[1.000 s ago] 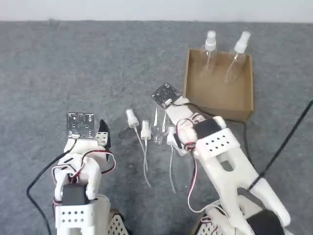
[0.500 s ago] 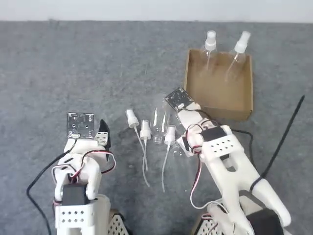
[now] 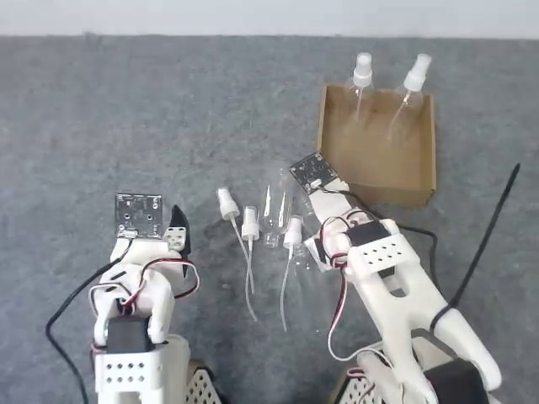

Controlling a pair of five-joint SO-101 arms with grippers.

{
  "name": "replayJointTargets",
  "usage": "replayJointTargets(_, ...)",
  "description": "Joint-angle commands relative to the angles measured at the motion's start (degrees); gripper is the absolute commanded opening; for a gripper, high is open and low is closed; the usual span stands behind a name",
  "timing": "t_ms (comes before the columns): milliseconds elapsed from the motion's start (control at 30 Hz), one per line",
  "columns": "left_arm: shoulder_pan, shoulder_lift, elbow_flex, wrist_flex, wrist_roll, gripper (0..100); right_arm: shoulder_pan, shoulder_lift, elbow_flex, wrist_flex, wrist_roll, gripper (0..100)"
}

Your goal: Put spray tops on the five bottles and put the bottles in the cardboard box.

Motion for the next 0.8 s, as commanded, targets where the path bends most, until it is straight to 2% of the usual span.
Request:
replayJointTargets(0,-0.18,-1.14,-0.48,-1.76,-0.62,8,1.45,-0.48,-0.26,3.3,-0.7,11.6)
replayJointTargets(167,-0.18,-1.14,-0.48,-1.76,-0.62,8,7.78,-0.48,-0.18,4.35,-0.18,10.1)
replayJointTargets(400,-0.18,-1.14,-0.48,-1.76,-0.62,8,17.8,-1.1,-0.18,12.7,8.7,10.5)
replayJointTargets(767,-0.18,-0.62,-0.84,-1.76,-1.32,8,47.25,-1.01,-0.26,14.64,30.77,10.6)
